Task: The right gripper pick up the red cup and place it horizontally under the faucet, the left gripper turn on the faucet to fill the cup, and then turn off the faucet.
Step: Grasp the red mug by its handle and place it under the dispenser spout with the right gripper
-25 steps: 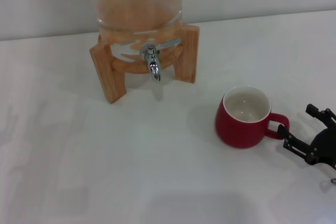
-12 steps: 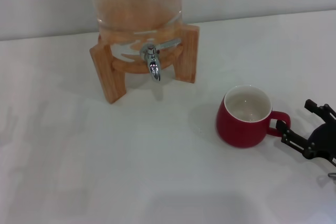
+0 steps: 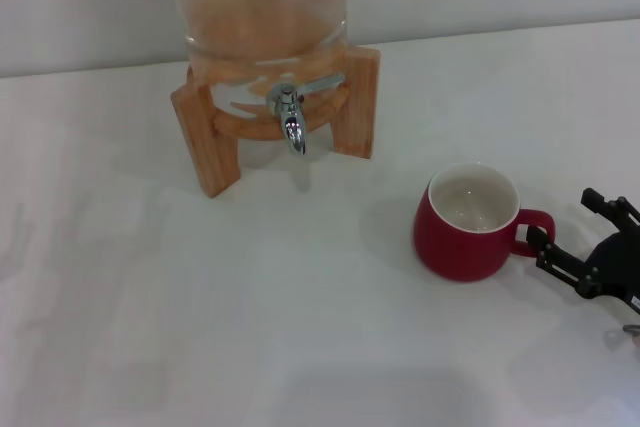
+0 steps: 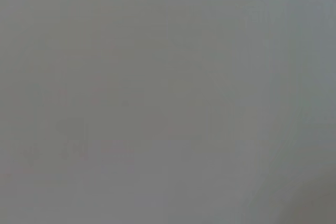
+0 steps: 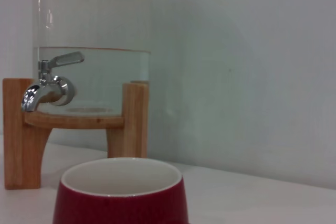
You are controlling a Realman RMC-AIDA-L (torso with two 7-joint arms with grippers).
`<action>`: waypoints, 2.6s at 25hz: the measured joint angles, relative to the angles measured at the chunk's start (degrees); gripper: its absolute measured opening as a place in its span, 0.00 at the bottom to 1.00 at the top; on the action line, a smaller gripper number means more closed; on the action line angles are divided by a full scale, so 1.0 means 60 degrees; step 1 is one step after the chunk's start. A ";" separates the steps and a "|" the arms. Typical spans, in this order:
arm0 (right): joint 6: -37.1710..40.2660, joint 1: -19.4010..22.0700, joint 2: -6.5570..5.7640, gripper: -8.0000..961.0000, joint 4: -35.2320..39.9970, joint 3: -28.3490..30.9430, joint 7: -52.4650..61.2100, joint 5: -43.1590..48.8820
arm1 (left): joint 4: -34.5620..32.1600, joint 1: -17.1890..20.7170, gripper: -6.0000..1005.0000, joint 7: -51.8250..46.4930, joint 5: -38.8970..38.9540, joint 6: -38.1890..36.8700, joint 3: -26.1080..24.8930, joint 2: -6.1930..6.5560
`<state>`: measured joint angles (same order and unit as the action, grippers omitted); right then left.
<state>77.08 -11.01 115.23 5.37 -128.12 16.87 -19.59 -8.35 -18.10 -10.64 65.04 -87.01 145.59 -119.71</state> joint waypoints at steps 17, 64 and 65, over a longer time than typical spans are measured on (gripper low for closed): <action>-0.0284 -0.0141 0.0000 0.82 0.0117 0.0026 -0.0278 -0.0277 | -0.0016 -0.0015 0.83 0.0000 0.0000 0.0006 0.0009 0.0001; -0.0246 -0.0202 -0.0001 0.13 0.0360 -0.0079 -0.0766 -0.0209 | -0.0015 -0.0074 0.83 0.0000 0.0000 0.0073 0.0008 0.0001; -0.0245 -0.0203 0.0000 0.13 0.0362 -0.0079 -0.0766 -0.0205 | -0.0015 -0.0077 0.83 0.0000 0.0000 0.0074 0.0008 0.0001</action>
<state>75.61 -12.22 115.22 7.54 -128.59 12.27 -20.82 -8.44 -18.56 -10.64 65.04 -86.57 145.63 -119.71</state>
